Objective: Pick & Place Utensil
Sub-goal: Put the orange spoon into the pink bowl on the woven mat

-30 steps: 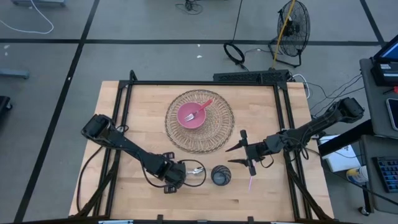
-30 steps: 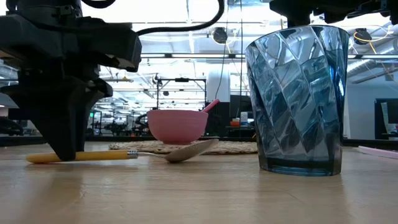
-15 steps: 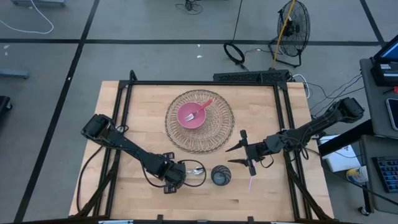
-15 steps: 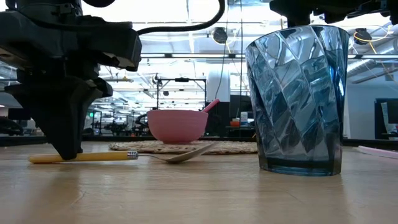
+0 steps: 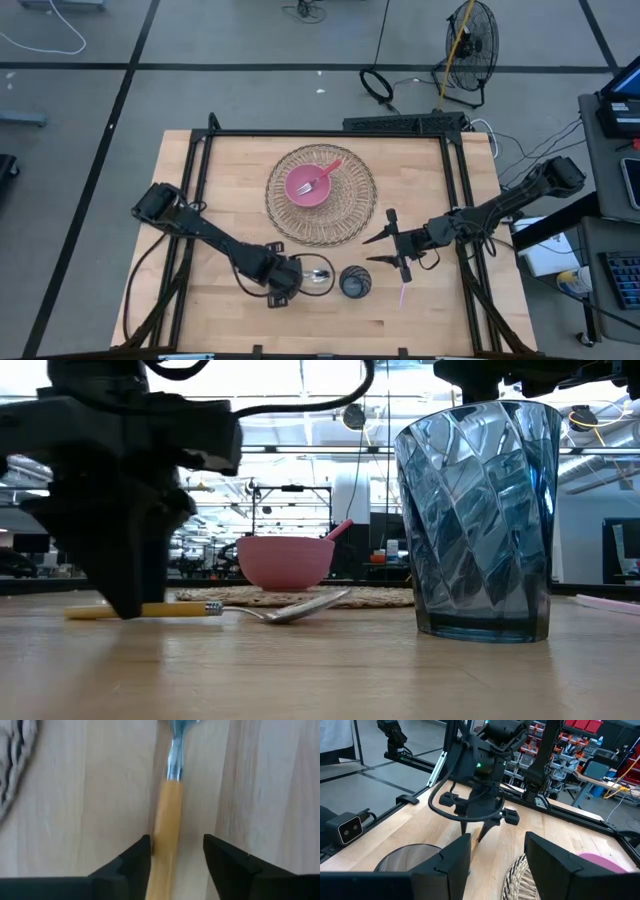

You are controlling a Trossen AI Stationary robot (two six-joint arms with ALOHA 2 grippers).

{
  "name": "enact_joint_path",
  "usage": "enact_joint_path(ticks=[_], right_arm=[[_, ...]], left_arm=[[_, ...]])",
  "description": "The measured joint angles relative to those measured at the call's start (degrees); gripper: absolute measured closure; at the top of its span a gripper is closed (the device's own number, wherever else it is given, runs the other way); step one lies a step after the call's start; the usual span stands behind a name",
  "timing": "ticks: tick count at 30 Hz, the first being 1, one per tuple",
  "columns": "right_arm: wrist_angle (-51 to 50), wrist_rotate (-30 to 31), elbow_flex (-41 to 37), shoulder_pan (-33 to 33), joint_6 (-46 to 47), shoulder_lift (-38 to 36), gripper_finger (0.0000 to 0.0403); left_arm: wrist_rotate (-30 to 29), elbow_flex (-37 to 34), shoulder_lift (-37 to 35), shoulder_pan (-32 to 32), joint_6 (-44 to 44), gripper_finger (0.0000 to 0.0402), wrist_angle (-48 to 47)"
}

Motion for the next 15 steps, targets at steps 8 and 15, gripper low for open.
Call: enact_joint_path(ticks=[8, 15], right_arm=[[-0.2, 0.0, 0.0, 0.0, 0.2, 0.0, 0.0227], [-1.6, 0.0, 0.0, 0.0, 0.9, 0.0, 0.0227]], left_arm=[[-2.3, 0.0, -0.1, 3.4, 6.5, 0.0188, 6.2], [-0.4, 0.1, 0.2, 6.0, 11.3, 0.0188, 12.7]])
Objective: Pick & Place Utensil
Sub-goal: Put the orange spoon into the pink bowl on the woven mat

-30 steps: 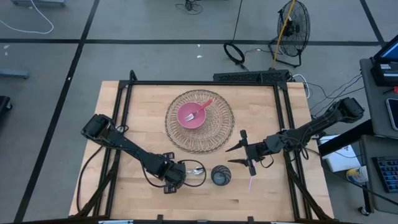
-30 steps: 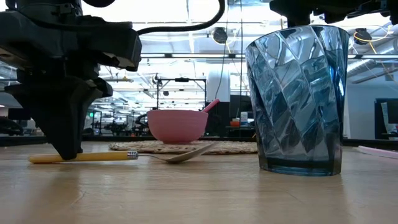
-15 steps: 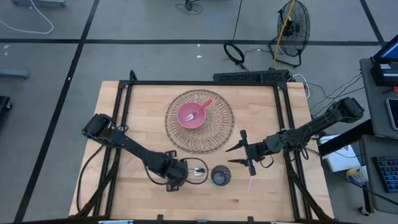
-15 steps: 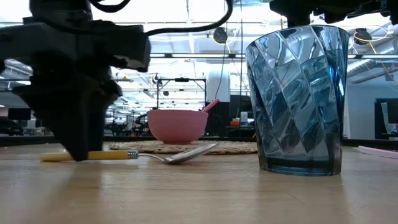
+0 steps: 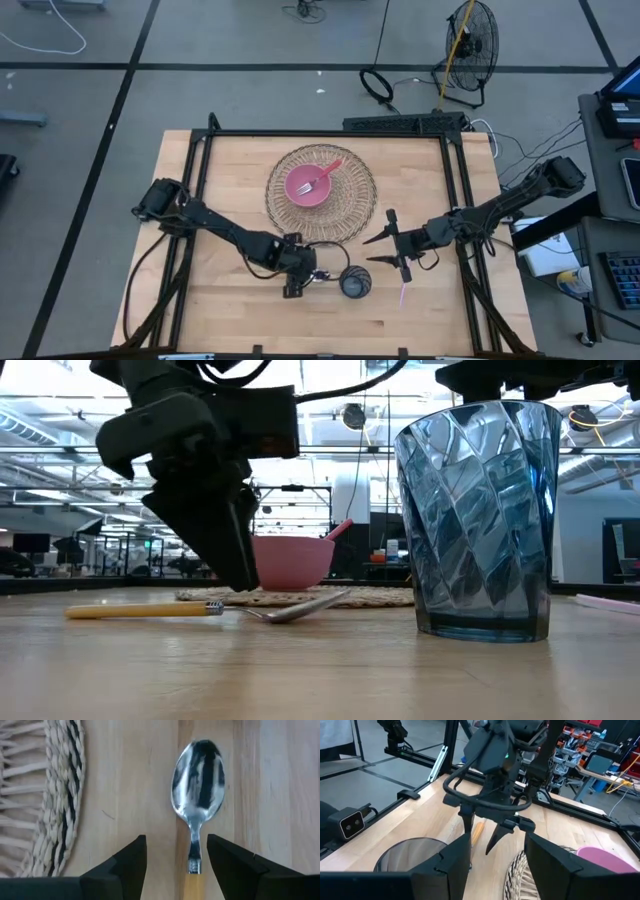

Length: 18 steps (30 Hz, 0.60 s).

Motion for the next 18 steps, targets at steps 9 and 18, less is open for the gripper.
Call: enact_joint_path(ticks=[9, 18], right_arm=[[-0.9, 0.0, 0.0, 0.0, 0.2, 0.0, 0.0227], [-1.1, 0.2, 0.0, 0.0, 0.0, 0.0, 0.0227]], left_arm=[[4.5, 0.1, 3.4, 0.0, 1.7, 0.0213, 2.7], [4.2, 0.2, 4.1, 0.0, 1.5, 0.0267, 2.4]])
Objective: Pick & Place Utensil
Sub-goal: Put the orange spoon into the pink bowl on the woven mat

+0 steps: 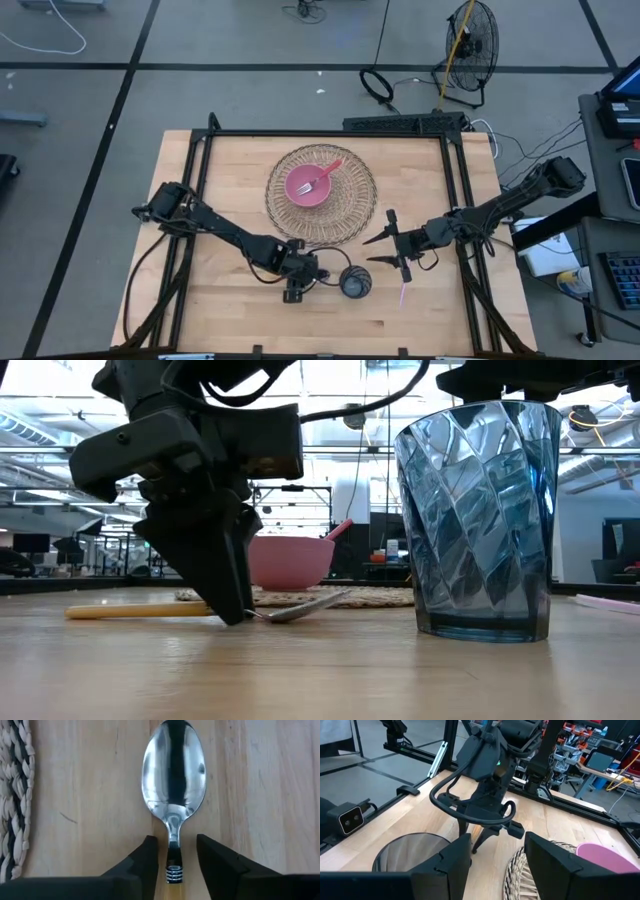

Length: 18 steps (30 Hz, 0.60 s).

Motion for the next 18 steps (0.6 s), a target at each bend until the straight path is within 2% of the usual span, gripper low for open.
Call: enact_joint_path(ticks=[11, 14, 18], right_arm=[[0.1, 0.0, 0.0, 0.0, 0.2, 0.0, 0.0227], [0.1, 0.0, 0.0, 0.0, 0.2, 0.0, 0.0227], [0.1, 0.0, 0.0, 0.0, 0.2, 0.0, 0.0227]], left_arm=[[-0.1, 0.0, 0.0, 0.0, 0.2, 0.0365, -1.4], [-0.3, 0.0, 0.1, 0.0, 0.2, 0.0376, -1.4], [-0.3, 0.0, 0.1, 0.0, 0.2, 0.0365, -1.5]])
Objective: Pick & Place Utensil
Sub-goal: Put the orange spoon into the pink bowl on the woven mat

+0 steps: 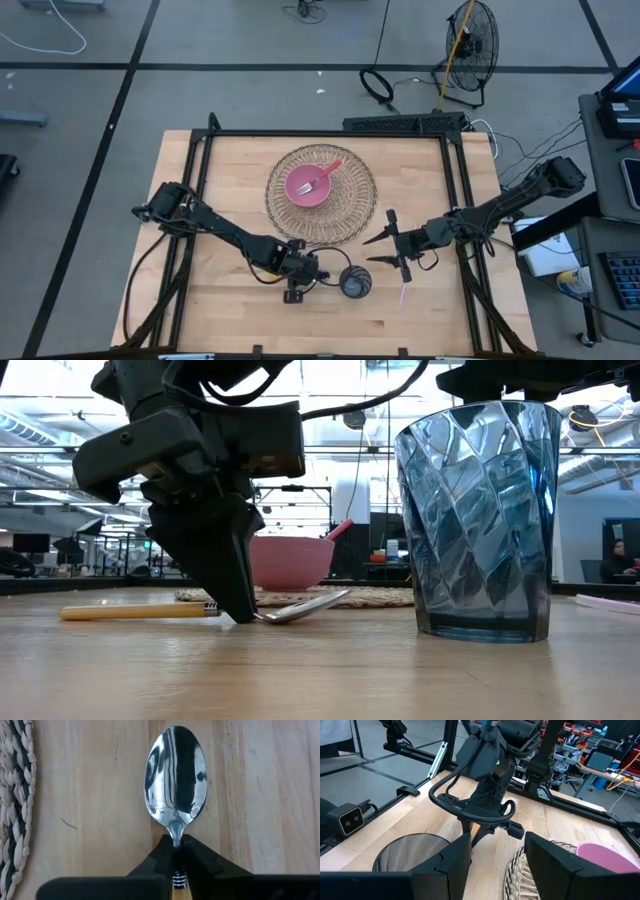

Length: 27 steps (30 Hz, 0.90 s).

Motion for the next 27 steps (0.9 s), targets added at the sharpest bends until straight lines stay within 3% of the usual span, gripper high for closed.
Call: enact_joint_path(ticks=[4, 10, 17, 23, 27], right_arm=[[0.0, 0.0, 0.0, 0.0, 0.0, 0.0, 0.0227], [0.0, 0.0, 0.0, 0.0, 0.0, 0.0, 0.0227], [0.0, 0.0, 0.0, 0.0, -0.1, 0.0, 0.0227], [0.0, 0.0, 0.0, 0.0, -0.2, 0.0, 0.0227], [0.0, 0.0, 0.0, -0.1, -0.2, 0.0, 0.0227]], left_arm=[[0.0, 0.0, 0.0, 0.0, 0.0, 0.0361, -0.1], [0.0, 0.0, 0.0, 0.0, 0.2, 0.0384, -0.3], [0.0, 0.0, 0.0, 0.0, -0.4, 0.0369, -1.3], [2.3, 0.0, 0.0, 0.0, -0.5, 0.0378, -2.0], [4.3, 0.0, 0.0, 0.0, -0.5, 0.0345, -2.3]])
